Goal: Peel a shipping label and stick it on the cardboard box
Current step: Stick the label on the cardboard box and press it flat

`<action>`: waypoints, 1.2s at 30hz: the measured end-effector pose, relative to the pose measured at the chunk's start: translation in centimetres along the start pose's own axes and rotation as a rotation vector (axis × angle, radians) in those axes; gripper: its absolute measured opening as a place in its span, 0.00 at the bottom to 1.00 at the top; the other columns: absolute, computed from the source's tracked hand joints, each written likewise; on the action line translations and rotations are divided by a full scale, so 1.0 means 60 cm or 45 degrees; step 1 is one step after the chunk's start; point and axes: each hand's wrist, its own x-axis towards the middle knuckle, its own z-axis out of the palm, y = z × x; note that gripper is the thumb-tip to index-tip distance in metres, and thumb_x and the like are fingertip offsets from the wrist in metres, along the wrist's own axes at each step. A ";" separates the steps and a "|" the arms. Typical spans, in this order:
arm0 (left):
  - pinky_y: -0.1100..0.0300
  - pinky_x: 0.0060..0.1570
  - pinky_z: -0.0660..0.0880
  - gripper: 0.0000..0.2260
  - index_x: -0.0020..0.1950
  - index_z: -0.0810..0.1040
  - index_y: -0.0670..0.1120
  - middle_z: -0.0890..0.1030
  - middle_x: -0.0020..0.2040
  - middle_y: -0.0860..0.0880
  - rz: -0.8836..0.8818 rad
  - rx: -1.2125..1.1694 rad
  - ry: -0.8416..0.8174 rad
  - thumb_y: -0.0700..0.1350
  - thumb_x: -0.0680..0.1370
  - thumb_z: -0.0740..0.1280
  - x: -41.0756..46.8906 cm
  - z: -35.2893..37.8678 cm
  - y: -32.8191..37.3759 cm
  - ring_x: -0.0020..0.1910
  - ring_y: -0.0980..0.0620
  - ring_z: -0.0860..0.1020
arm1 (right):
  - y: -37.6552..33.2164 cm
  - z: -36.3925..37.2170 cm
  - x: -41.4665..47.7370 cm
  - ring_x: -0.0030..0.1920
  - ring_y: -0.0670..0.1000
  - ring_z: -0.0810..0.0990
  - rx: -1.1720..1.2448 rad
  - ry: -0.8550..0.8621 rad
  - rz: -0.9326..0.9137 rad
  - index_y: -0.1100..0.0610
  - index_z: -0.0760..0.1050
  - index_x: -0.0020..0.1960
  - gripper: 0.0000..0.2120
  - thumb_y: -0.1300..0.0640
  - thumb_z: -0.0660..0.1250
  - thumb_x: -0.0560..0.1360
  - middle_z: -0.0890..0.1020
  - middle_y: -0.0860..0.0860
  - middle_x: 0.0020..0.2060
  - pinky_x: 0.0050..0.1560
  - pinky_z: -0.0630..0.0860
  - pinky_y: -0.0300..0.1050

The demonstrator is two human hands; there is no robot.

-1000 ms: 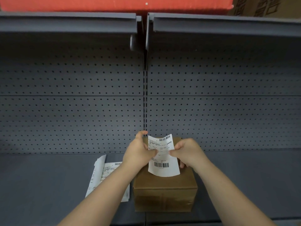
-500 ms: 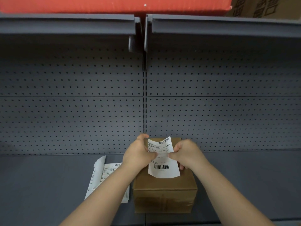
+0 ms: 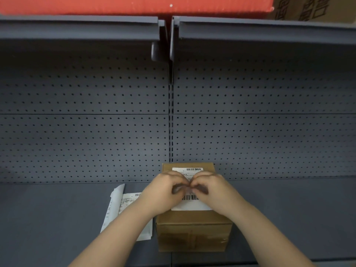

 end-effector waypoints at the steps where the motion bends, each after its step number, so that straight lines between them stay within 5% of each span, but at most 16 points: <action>1: 0.62 0.54 0.74 0.09 0.50 0.84 0.49 0.85 0.48 0.53 0.023 -0.005 -0.020 0.42 0.73 0.66 0.000 0.003 0.000 0.51 0.57 0.78 | 0.002 0.006 0.001 0.47 0.45 0.78 -0.011 -0.013 -0.025 0.54 0.82 0.47 0.04 0.57 0.69 0.73 0.82 0.46 0.46 0.51 0.77 0.45; 7: 0.76 0.58 0.66 0.10 0.52 0.85 0.50 0.84 0.54 0.55 0.048 0.011 -0.024 0.41 0.75 0.68 -0.014 0.000 -0.016 0.54 0.66 0.75 | 0.020 0.002 -0.009 0.54 0.39 0.78 0.020 -0.051 -0.051 0.51 0.83 0.53 0.09 0.55 0.69 0.75 0.82 0.43 0.53 0.59 0.73 0.35; 14: 0.67 0.58 0.73 0.10 0.48 0.86 0.50 0.84 0.51 0.57 -0.110 -0.044 0.121 0.39 0.72 0.69 -0.047 -0.023 -0.054 0.53 0.66 0.78 | 0.066 -0.024 -0.035 0.52 0.35 0.79 0.077 0.081 0.113 0.51 0.85 0.48 0.07 0.58 0.74 0.70 0.84 0.40 0.48 0.57 0.68 0.24; 19: 0.62 0.57 0.75 0.08 0.48 0.86 0.50 0.85 0.49 0.55 -0.054 0.036 0.099 0.42 0.72 0.68 -0.026 -0.028 -0.050 0.51 0.60 0.79 | 0.051 -0.027 -0.011 0.49 0.40 0.80 -0.048 0.048 0.050 0.53 0.84 0.47 0.05 0.56 0.72 0.72 0.83 0.43 0.48 0.56 0.75 0.34; 23: 0.74 0.61 0.66 0.11 0.56 0.84 0.49 0.82 0.58 0.54 0.045 0.028 0.018 0.41 0.75 0.67 0.010 -0.008 -0.034 0.59 0.61 0.76 | 0.036 -0.010 0.026 0.55 0.42 0.78 -0.070 0.010 -0.080 0.54 0.82 0.53 0.09 0.58 0.68 0.74 0.82 0.45 0.54 0.60 0.73 0.37; 25: 0.71 0.60 0.69 0.12 0.56 0.83 0.49 0.83 0.58 0.54 0.079 -0.015 -0.049 0.40 0.75 0.67 0.020 0.005 -0.030 0.58 0.62 0.76 | 0.032 0.001 0.036 0.54 0.44 0.78 -0.071 -0.036 -0.098 0.56 0.83 0.52 0.08 0.59 0.68 0.74 0.82 0.46 0.53 0.59 0.74 0.38; 27: 0.67 0.60 0.71 0.11 0.54 0.84 0.50 0.83 0.57 0.55 0.064 -0.045 -0.064 0.40 0.75 0.68 0.023 0.008 -0.036 0.57 0.63 0.76 | 0.035 0.005 0.039 0.53 0.43 0.78 -0.044 -0.046 -0.097 0.56 0.83 0.51 0.07 0.59 0.68 0.74 0.82 0.46 0.52 0.57 0.73 0.36; 31: 0.76 0.59 0.66 0.09 0.53 0.84 0.51 0.83 0.56 0.56 -0.041 -0.033 -0.058 0.44 0.75 0.69 0.016 -0.006 -0.063 0.55 0.66 0.76 | 0.059 -0.005 0.027 0.55 0.37 0.76 -0.020 -0.060 -0.033 0.51 0.83 0.54 0.09 0.55 0.69 0.74 0.81 0.41 0.54 0.60 0.65 0.25; 36: 0.78 0.55 0.68 0.06 0.48 0.86 0.50 0.85 0.51 0.55 -0.123 -0.146 0.052 0.44 0.73 0.72 0.003 -0.013 -0.094 0.55 0.67 0.76 | 0.098 -0.026 0.007 0.50 0.36 0.80 0.070 0.105 0.061 0.52 0.85 0.46 0.06 0.57 0.75 0.70 0.83 0.39 0.46 0.57 0.74 0.31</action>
